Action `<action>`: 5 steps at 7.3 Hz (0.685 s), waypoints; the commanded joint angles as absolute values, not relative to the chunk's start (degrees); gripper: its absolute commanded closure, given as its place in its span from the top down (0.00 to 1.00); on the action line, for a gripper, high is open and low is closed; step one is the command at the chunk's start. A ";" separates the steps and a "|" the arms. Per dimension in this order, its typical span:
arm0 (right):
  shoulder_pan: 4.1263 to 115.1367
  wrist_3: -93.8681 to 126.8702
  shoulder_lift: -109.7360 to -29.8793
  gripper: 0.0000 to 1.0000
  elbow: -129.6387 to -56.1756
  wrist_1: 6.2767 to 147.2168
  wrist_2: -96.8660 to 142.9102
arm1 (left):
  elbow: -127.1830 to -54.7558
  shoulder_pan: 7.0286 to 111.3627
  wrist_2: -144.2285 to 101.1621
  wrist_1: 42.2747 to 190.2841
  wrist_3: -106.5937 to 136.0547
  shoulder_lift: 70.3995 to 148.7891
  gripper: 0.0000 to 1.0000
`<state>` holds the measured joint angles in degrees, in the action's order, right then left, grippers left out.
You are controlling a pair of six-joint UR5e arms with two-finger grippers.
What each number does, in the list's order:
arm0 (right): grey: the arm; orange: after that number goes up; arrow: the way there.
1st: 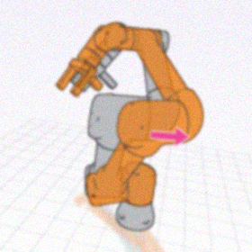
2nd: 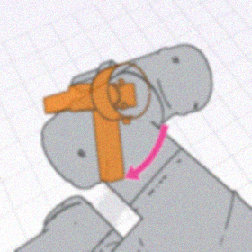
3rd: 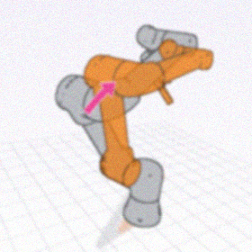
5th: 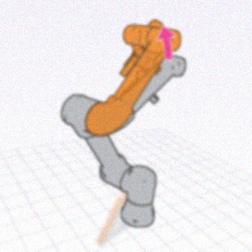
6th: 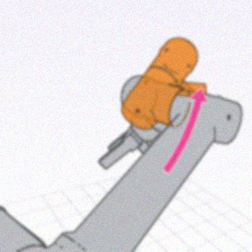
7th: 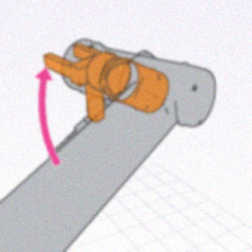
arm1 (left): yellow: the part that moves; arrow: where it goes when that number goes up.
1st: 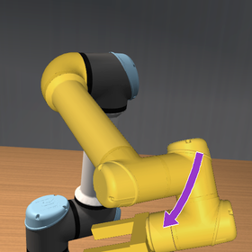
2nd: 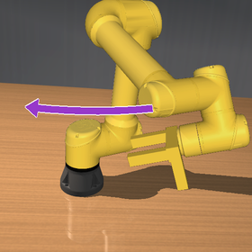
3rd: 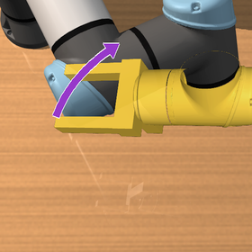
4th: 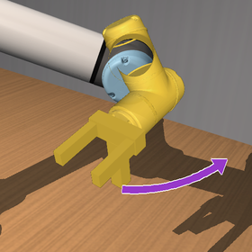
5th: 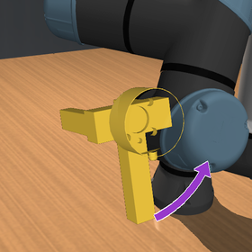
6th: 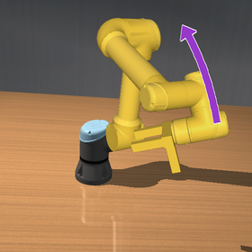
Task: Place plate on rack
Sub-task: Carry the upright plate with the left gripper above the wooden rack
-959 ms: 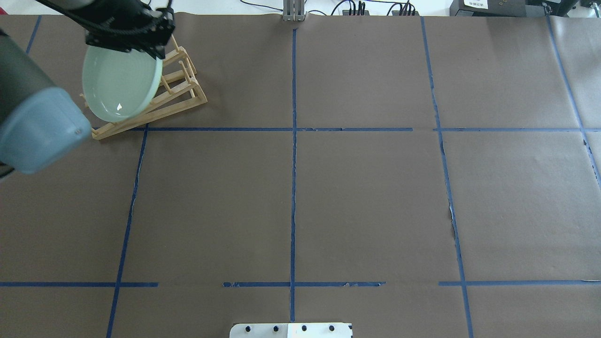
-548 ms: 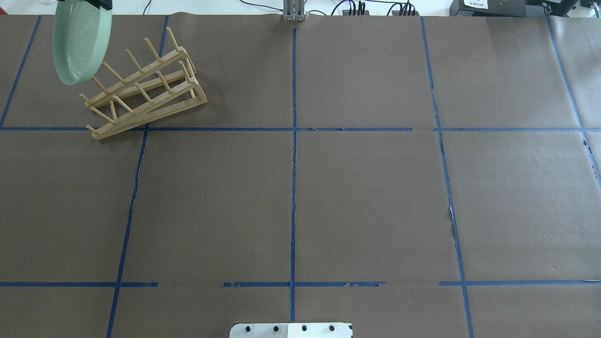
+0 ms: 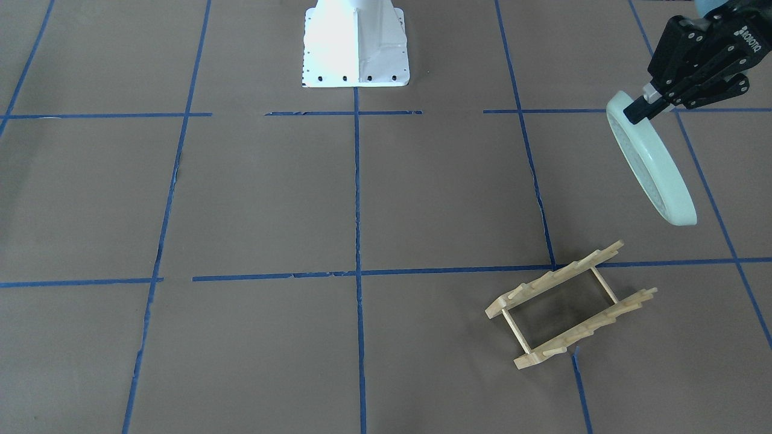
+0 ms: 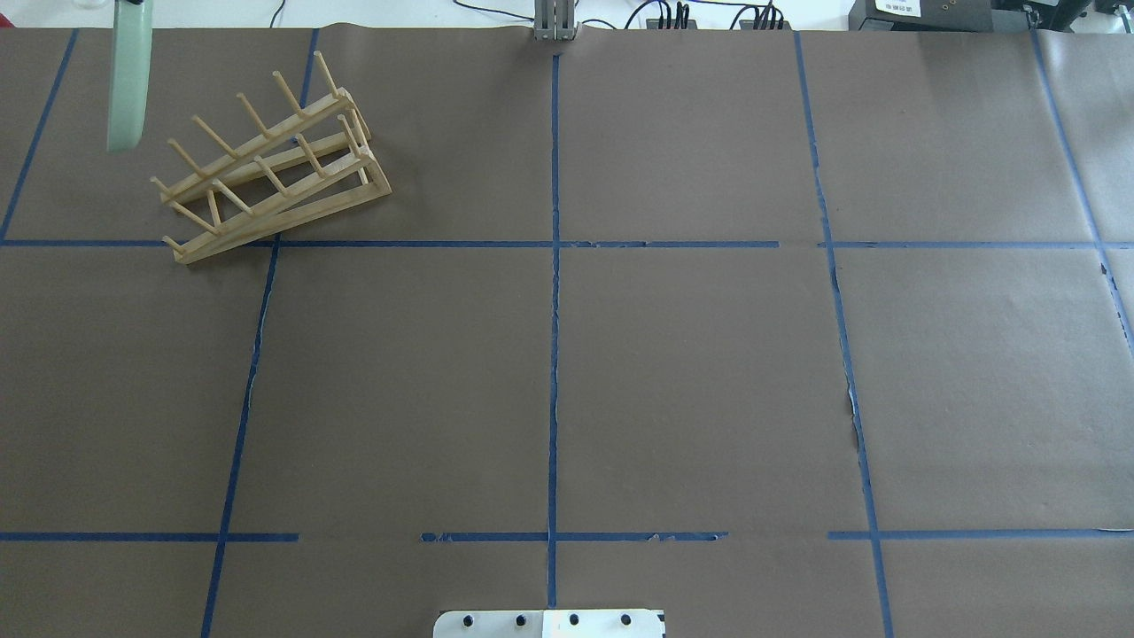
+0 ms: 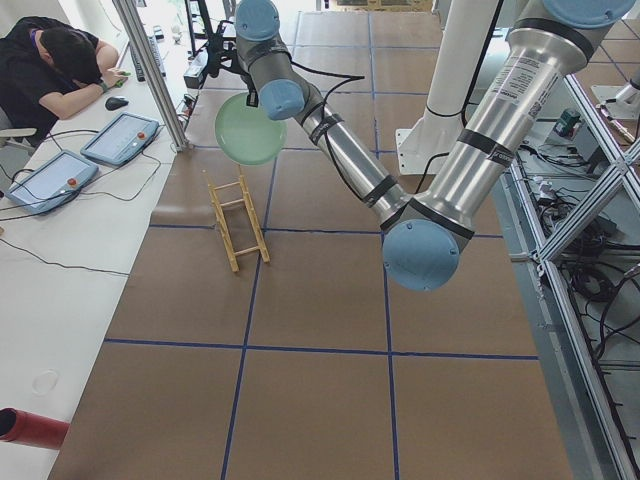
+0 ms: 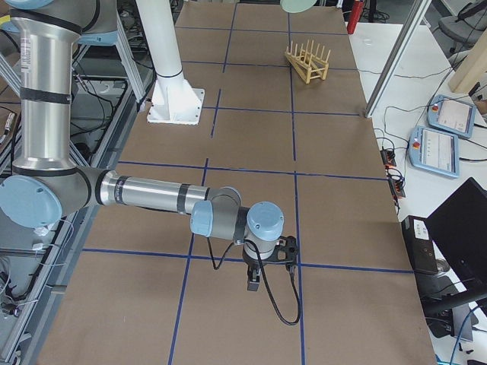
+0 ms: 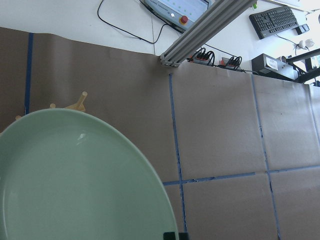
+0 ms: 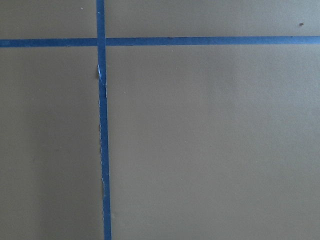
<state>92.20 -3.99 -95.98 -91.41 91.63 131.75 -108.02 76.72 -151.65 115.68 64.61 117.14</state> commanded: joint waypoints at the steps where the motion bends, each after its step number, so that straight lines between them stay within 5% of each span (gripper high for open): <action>1: 92.20 -3.96 -95.98 1.00 -91.41 91.67 131.75 | -104.17 76.91 -151.53 135.15 78.24 113.76 0.00; 5: 92.20 -3.96 -95.98 1.00 -91.41 91.67 131.75 | -96.24 76.29 -137.43 172.22 107.81 108.12 0.00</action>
<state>92.20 -3.99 -95.98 -91.41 91.66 131.75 -97.83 76.43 -142.32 164.25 101.46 109.24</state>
